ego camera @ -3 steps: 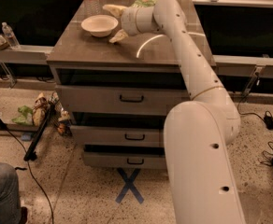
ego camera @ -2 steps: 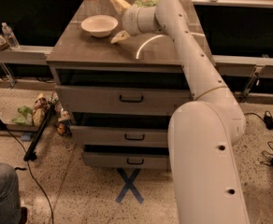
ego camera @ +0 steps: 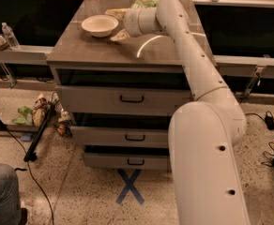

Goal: Move paper bowl near water bottle

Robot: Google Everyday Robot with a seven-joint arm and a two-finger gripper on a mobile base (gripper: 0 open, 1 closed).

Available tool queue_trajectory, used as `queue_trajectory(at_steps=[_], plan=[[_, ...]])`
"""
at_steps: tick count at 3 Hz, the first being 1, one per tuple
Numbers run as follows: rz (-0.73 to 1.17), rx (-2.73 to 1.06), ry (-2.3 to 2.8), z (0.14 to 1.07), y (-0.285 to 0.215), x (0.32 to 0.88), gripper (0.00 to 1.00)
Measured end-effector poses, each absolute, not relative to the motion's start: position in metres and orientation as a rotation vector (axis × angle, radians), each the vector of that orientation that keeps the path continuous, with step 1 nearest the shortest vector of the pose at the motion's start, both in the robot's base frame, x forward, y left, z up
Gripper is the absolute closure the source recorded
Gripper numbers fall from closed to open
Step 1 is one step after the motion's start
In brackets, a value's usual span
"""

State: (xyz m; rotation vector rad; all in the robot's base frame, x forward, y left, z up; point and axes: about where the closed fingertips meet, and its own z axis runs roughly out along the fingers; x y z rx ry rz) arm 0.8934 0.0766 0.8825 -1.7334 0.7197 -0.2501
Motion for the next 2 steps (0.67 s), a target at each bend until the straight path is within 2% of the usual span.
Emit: queue_trajectory(at_steps=[1,2], plan=[[-0.339,-1.699,0.774,0.899,0.042,0.895,0.65],[-0.494,-1.629,0.867,0.926,-0.021,0.887,0.88]])
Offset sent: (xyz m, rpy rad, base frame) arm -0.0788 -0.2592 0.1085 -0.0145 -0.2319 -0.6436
